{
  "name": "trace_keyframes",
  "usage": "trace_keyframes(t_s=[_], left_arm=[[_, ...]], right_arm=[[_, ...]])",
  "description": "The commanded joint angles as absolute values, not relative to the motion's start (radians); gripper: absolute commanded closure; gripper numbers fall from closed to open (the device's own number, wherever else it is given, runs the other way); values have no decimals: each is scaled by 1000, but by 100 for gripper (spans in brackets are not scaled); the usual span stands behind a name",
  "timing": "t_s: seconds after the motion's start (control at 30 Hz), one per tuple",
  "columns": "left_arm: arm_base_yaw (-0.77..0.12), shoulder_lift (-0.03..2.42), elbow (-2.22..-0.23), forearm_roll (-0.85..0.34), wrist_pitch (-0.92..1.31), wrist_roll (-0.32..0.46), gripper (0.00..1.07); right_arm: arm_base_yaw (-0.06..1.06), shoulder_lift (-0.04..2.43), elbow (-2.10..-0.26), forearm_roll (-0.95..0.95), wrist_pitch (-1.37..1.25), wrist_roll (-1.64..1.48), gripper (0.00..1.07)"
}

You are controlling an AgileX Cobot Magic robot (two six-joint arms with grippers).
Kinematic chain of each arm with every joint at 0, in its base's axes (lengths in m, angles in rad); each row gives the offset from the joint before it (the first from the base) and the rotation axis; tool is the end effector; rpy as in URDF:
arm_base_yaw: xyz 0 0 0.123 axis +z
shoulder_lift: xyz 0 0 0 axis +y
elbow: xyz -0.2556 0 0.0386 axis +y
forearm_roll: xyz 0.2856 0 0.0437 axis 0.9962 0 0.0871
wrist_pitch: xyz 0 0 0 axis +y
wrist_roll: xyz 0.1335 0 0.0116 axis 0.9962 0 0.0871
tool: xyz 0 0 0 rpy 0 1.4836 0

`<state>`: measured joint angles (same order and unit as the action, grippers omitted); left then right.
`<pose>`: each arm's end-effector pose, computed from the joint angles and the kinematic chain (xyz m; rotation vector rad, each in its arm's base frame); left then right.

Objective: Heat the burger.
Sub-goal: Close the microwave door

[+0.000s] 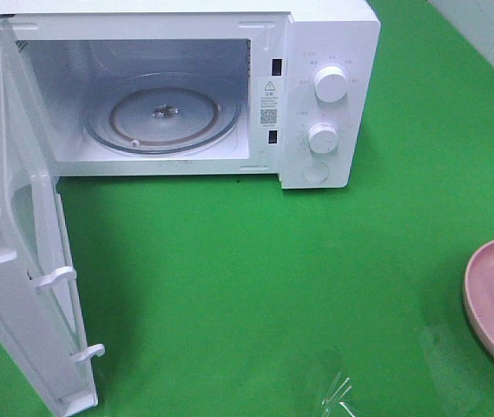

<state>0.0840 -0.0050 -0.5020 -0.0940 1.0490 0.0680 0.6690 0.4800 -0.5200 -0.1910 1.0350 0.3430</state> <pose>0.0933 -0.0031 0.2787 -0.0121 2.0221 -0.0159 0.1366 0.0801 0.2268 -0.4497 2.4226 0.1972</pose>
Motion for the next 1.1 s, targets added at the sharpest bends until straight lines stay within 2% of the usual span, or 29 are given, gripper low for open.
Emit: trace_keyframes(t_s=[0.03,0.07,0.1,0.13,0.17,0.2,0.27,0.37,0.43,0.67,1.1], left_arm=[[86,-25,-499,-95,1042,66,9],[86,-25,-499,-95,1042,66,9],[86,-25,-499,-95,1042,66,9],[86,-25,-499,-95,1042,66,9],[86,-25,-499,-95,1042,66,9],[86,-25,-499,-95,1042,66,9],[86,-25,-499,-95,1042,66,9],[86,-25,-499,-95,1042,66,9],[86,-25,-499,-95,1042,66,9],[86,-25,-499,-95,1042,66,9],[86,-25,-499,-95,1042,66,9]], right_arm=[[544,413,-513,-179,1018,274,32],[544,413,-513,-179,1018,274,32],[489,378,-513,-162,1013,233,32],[489,378,-513,-162,1013,233,32],[430,335,-513,-139,1009,186,32],[430,335,-513,-139,1009,186,32],[354,267,-513,-108,1006,142,32],[308,217,-511,-86,1005,120,32],[219,125,-507,-58,1007,78,32],[119,-33,-507,-54,1007,74,32],[118,-31,-507,-54,1006,74,32]])
